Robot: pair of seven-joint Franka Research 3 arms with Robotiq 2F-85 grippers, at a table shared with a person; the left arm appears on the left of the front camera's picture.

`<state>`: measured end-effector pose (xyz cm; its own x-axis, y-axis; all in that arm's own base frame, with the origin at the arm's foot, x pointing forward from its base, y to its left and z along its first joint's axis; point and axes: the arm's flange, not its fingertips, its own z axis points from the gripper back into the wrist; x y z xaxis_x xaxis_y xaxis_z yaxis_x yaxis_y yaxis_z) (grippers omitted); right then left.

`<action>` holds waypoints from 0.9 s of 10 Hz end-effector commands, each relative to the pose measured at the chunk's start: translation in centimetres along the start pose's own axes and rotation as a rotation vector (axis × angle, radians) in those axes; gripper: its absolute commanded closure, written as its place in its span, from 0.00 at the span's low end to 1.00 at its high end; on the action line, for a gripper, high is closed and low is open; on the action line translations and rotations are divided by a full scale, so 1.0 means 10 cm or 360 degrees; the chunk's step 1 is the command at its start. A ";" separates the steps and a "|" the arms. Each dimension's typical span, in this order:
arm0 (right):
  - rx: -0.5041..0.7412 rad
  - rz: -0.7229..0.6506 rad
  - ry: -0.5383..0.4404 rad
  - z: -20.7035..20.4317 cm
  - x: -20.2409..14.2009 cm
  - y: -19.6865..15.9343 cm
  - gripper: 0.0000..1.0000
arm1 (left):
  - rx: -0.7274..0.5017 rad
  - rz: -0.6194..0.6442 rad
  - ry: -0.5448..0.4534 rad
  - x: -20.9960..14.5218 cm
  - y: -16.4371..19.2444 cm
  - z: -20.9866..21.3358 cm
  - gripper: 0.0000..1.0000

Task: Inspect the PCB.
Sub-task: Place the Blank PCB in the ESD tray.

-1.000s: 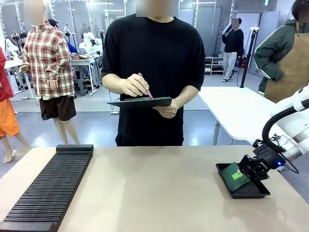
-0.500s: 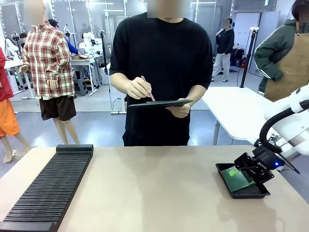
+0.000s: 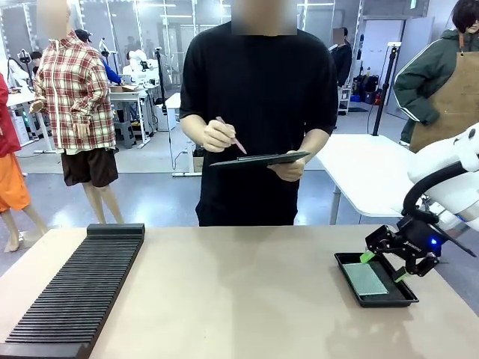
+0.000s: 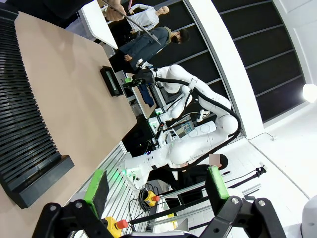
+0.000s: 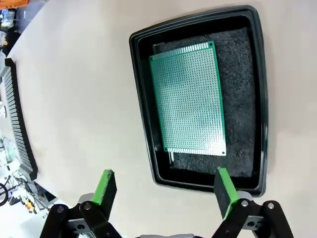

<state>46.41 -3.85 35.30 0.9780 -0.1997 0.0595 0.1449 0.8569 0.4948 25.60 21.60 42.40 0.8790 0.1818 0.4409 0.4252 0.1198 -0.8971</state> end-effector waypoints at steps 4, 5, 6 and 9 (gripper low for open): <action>0.0032 0.0004 -0.0004 -0.06 0.03 -0.04 0.00 | 0.0018 0.0002 0.0007 -0.01 -0.03 0.00 0.00; 0.0032 0.0004 -0.0004 -0.06 0.03 -0.04 0.00 | 0.0018 0.0002 0.0007 -0.01 -0.03 0.00 0.00; 0.0032 0.0004 -0.0004 -0.06 0.03 -0.04 0.00 | 0.0018 0.0002 0.0007 -0.01 -0.03 0.00 0.00; 0.0032 0.0004 -0.0004 -0.06 0.03 -0.04 0.00 | 0.0018 0.0002 0.0007 -0.01 -0.03 0.00 0.00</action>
<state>46.38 -4.03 34.87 0.9776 -0.2044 0.0497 0.1535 0.8546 0.4960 25.60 21.60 42.40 0.8790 0.1818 0.4409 0.4252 0.1198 -0.8971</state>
